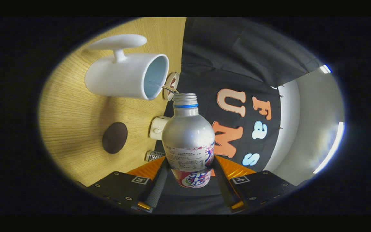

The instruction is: Take the bottle from table, then pour the juice into the cup, finally place the bottle on the coaster

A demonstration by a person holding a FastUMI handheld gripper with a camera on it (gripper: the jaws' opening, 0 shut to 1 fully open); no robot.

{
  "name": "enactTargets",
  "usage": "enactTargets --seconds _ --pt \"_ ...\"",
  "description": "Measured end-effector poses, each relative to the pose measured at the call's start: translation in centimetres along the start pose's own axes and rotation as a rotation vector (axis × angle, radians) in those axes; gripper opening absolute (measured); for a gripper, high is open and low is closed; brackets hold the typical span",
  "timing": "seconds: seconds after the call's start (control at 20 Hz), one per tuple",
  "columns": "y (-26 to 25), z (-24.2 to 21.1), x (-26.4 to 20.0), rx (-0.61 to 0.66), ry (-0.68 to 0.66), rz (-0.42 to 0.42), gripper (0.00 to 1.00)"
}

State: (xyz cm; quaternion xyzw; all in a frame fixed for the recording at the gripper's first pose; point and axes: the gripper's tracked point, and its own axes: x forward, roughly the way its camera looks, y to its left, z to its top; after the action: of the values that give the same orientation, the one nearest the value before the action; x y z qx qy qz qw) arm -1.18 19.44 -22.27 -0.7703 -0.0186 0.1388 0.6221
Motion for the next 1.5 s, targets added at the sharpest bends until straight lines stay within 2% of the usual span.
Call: enactTargets --seconds 1.5 --pt "-1.7 0.7 0.9 -0.116 -0.051 0.013 0.76"
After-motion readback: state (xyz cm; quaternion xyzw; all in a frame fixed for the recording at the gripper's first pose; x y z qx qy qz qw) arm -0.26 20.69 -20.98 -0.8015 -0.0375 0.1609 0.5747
